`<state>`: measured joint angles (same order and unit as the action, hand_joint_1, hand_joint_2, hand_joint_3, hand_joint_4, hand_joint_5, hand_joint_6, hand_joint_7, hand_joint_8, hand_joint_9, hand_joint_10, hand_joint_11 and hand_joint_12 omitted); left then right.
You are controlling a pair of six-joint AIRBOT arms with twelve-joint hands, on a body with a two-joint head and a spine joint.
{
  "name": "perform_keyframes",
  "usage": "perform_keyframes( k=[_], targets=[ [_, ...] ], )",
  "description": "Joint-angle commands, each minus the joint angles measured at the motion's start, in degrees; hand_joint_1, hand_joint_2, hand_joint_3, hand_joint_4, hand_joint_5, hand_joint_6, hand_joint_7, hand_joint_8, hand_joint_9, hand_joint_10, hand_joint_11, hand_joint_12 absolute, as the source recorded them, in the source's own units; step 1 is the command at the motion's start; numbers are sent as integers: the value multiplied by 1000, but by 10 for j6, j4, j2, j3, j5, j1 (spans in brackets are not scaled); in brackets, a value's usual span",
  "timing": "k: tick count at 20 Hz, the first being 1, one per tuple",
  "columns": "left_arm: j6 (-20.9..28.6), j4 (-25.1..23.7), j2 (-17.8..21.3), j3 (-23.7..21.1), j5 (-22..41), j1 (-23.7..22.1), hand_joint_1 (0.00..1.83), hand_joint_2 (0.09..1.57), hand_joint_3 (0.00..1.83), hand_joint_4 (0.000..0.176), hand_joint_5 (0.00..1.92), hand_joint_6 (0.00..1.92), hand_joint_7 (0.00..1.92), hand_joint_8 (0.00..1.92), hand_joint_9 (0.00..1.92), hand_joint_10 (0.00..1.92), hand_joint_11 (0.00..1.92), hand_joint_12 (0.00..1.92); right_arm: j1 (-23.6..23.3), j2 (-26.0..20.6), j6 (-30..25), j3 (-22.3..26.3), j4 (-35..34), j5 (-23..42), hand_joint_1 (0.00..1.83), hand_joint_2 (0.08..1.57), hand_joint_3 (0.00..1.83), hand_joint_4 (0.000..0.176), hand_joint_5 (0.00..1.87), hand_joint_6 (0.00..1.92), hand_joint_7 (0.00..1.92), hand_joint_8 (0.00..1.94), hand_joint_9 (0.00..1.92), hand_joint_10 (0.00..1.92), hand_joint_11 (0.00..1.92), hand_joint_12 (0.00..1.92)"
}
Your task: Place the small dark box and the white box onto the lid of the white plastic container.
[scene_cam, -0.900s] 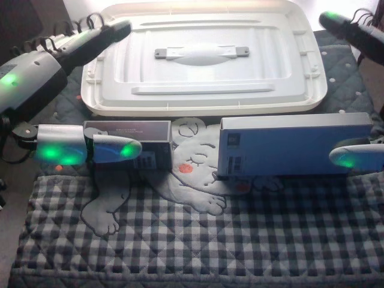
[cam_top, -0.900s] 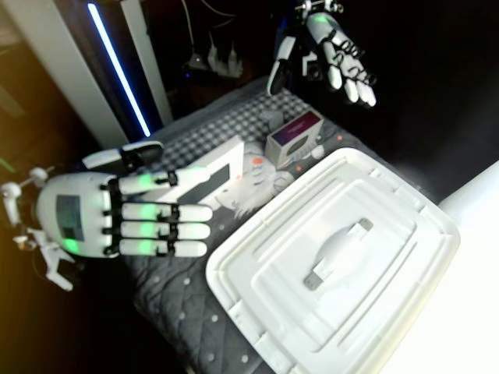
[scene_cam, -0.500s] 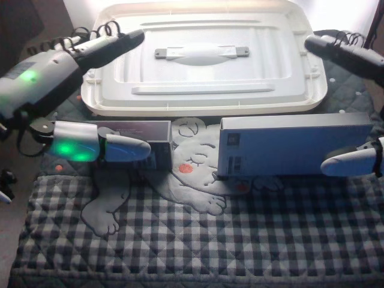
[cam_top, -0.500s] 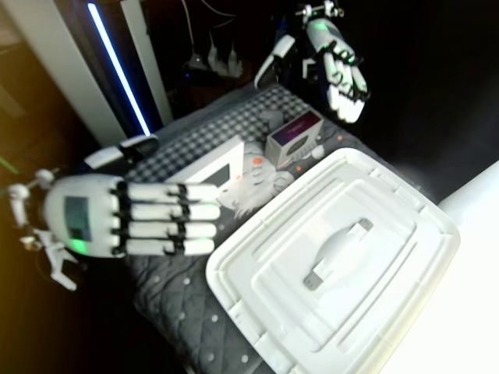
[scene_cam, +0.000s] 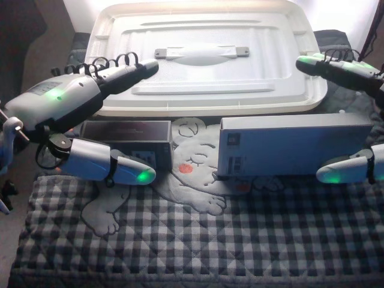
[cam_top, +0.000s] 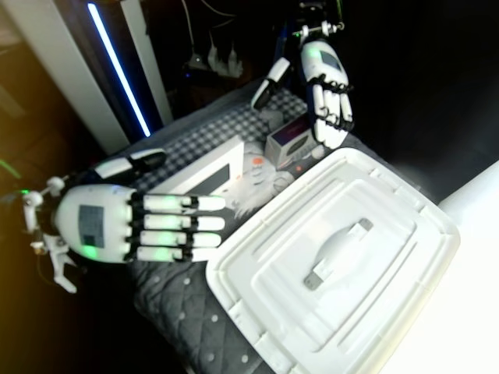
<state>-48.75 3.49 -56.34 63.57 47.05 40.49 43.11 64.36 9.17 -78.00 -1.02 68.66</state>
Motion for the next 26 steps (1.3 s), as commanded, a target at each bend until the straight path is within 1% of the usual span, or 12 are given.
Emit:
perform_keyframes(
  k=[1,4,5,6,8,10,11,13,17,19,24,26],
  targets=[
    [4,1,-1,3,62,-6,717,788,7,0,173,7,247,8,288,11,0,943,-2,-3,-3,-4,-15,67,871,692,11,26,236,10,230,10,153,13,0,427],
    [5,0,-5,3,64,-4,1117,951,4,0,723,35,984,170,874,354,273,1409,-1,0,-5,-6,-15,67,972,752,3,0,488,5,482,5,400,17,44,807],
    [5,2,-5,3,67,-1,1328,997,8,0,855,26,1135,585,979,516,458,1473,-1,2,-5,-7,-15,67,1014,768,2,0,552,4,577,7,517,21,123,900],
    [7,3,-7,5,67,2,1285,1096,0,0,876,711,1080,966,997,775,624,1547,-1,3,-6,-8,-15,67,1079,773,1,0,655,12,743,19,707,40,317,868],
    [13,5,-10,8,70,7,1270,1119,0,0,951,798,990,1209,840,1199,622,1737,-1,4,-7,-8,-15,67,1150,825,2,0,777,8,943,16,1002,45,719,781],
    [13,7,-11,9,74,10,1268,1121,0,0,945,819,995,1200,842,1319,706,1822,-1,4,-7,-9,-15,67,1167,894,7,0,958,18,1257,72,1300,170,850,1311],
    [13,9,-13,10,77,12,1270,1114,0,0,969,794,1002,1179,847,1240,687,1726,-1,5,-7,-10,-15,67,1222,1007,7,0,1212,518,1260,815,1210,1345,1018,1823],
    [13,10,-14,10,79,14,1253,1122,1,0,955,848,978,1191,834,1246,677,1749,-1,6,-7,-10,-15,67,1213,1007,0,0,1258,483,1219,1416,1287,1898,1358,1917],
    [15,15,-16,10,88,18,1239,1126,0,0,937,911,977,1154,840,1151,672,1702,-1,7,-7,-11,-16,68,1282,1065,1,0,1245,254,1055,1160,970,1671,865,1916],
    [16,18,-15,10,96,18,1255,1133,0,0,944,843,951,1257,807,1338,688,1807,-1,7,-7,-10,-18,76,1293,1034,0,0,1279,262,1147,939,961,1202,725,1653],
    [21,10,-15,21,114,-10,1257,1132,1,0,938,846,963,1238,773,1305,622,1812,-2,-1,-6,-11,-45,127,1221,1026,0,0,1233,481,918,1394,740,1763,538,1909],
    [20,0,-19,33,108,-38,1260,1139,0,0,935,804,944,1292,809,1366,713,1809,-8,-9,-6,-16,-58,137,1276,1080,0,0,1166,421,1016,1211,985,1475,876,1855]
  ],
)
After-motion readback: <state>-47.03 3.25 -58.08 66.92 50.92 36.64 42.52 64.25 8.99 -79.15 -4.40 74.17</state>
